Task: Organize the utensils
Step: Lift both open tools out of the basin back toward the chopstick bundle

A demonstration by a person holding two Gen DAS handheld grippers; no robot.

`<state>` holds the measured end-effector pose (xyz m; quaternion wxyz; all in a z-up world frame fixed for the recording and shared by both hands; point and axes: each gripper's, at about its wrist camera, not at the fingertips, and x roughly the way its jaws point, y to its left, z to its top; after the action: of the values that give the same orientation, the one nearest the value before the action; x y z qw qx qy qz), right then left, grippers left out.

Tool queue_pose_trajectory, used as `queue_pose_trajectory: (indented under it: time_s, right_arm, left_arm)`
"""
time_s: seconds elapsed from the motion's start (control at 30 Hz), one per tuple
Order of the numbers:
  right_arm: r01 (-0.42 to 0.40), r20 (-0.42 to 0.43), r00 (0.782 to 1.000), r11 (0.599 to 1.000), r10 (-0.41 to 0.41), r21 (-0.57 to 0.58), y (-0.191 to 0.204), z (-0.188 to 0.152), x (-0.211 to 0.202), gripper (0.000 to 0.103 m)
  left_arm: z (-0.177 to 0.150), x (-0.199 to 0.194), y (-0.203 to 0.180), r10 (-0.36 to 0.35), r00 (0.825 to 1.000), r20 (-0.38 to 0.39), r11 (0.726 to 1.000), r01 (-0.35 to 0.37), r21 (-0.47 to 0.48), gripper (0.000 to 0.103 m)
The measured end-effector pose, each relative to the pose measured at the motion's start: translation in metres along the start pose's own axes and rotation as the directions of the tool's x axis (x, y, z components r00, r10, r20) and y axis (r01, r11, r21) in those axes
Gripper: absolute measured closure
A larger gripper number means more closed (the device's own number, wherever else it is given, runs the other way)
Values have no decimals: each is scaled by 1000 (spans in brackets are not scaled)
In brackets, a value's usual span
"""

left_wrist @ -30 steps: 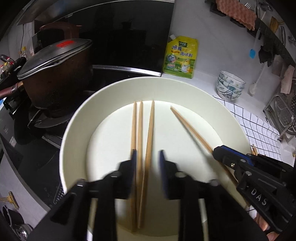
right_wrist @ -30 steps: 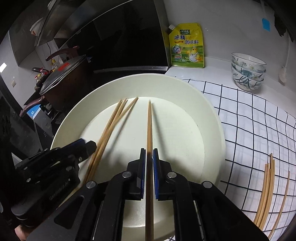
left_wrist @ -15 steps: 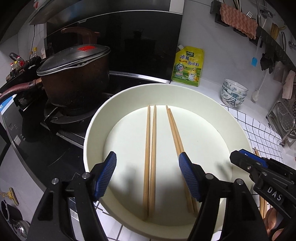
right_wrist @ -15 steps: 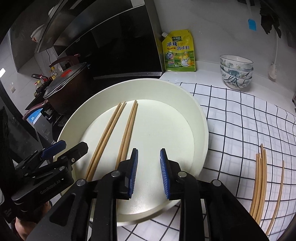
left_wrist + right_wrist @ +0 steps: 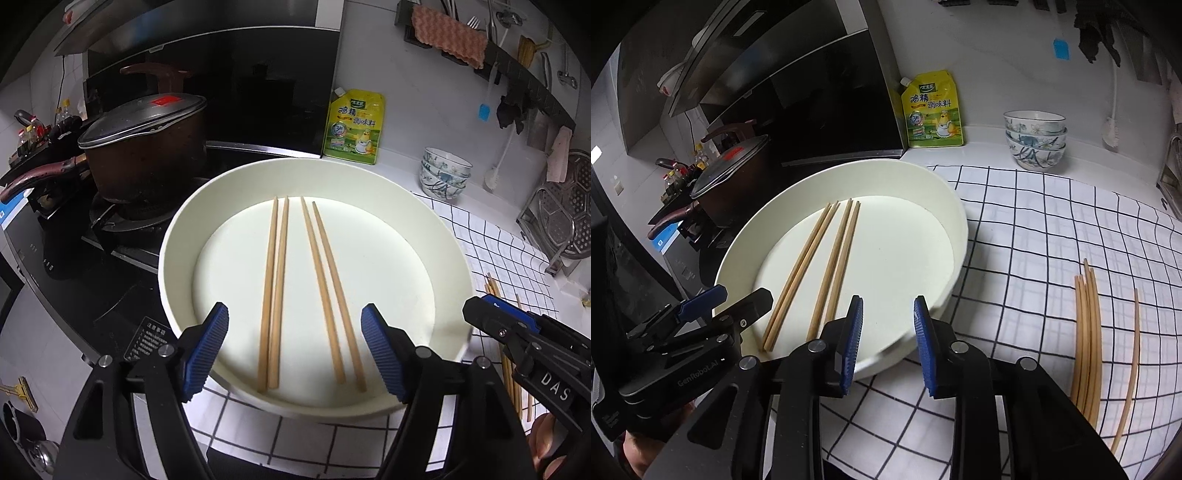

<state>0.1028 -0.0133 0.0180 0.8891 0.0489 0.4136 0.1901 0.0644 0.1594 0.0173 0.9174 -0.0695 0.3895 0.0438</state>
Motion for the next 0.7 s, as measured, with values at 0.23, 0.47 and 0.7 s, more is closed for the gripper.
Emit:
queue_pose_trajectory:
  time_s: [0.23, 0.47, 0.7]
  right_arm:
    - [24, 27, 999, 1000, -24, 13, -14, -14, -22, 73]
    - [59, 49, 997, 998, -61, 36, -39, -26, -46, 73]
    - [95, 56, 994, 993, -99, 66, -68, -43, -65, 68]
  left_arm:
    - [-10, -10, -19, -20, 1000, -1, 1000, 20, 19, 26]
    - [-19, -16, -41, -45, 999, -8, 998, 45, 40, 25]
    - [-30, -19, -67, -82, 997, -15, 995, 83, 55, 19]
